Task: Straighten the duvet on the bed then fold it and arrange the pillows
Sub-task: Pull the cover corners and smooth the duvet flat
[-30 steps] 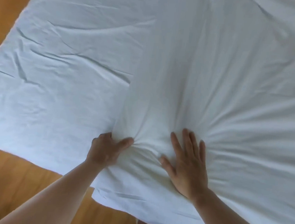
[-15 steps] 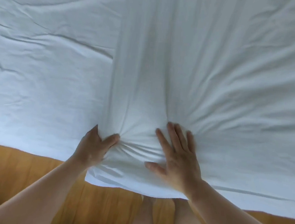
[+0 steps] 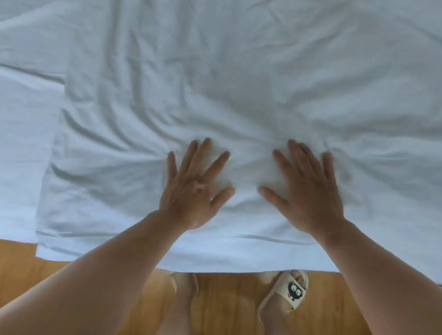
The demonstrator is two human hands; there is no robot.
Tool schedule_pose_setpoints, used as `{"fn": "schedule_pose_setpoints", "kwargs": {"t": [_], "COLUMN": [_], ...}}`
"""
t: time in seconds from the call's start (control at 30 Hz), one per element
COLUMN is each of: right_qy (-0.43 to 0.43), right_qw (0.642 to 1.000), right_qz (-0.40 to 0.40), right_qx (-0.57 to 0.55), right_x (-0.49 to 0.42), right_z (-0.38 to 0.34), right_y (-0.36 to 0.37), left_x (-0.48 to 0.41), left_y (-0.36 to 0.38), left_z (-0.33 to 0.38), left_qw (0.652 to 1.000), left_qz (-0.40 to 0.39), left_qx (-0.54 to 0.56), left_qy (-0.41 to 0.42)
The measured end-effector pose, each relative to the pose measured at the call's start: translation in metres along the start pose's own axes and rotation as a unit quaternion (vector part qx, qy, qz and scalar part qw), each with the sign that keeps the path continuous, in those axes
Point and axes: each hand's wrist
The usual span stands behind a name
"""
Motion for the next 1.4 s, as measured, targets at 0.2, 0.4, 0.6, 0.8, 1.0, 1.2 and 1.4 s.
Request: {"fn": "schedule_pose_setpoints", "kwargs": {"t": [0.2, 0.4, 0.6, 0.8, 1.0, 1.2, 1.4], "right_qy": [0.053, 0.129, 0.370, 0.449, 0.399, 0.418, 0.432], "right_qw": [0.992, 0.981, 0.913, 0.840, 0.844, 0.811, 0.826], "right_qz": [-0.106, 0.065, 0.017, 0.034, 0.061, -0.014, -0.077], "right_qx": [-0.046, -0.128, -0.170, -0.304, -0.353, -0.408, -0.355], "right_x": [0.141, 0.153, 0.123, 0.123, 0.126, 0.184, 0.180], "right_z": [0.100, 0.205, 0.397, 0.432, 0.419, 0.425, 0.417], "right_y": [0.048, -0.007, -0.031, 0.000, 0.009, 0.005, 0.005], "left_x": [0.041, -0.016, -0.111, -0.130, -0.156, -0.117, -0.098], "left_y": [0.052, 0.021, 0.039, 0.065, 0.054, 0.060, 0.076], "left_z": [0.071, 0.192, 0.384, 0.400, 0.397, 0.400, 0.393], "left_qw": [0.996, 0.994, 0.960, 0.948, 0.958, 0.939, 0.938], "left_qz": [-0.025, -0.062, -0.155, -0.066, -0.075, -0.066, -0.061], "left_qx": [-0.084, -0.027, -0.134, -0.228, -0.135, -0.080, -0.052], "left_qy": [0.009, 0.091, 0.189, 0.214, 0.241, 0.328, 0.337]}}
Point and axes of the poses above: each hand's wrist, its own x-axis away from the middle knuckle, its own y-axis out of the palm, z = x × y, and after that the axes turned 3 degrees about -z, right-handed
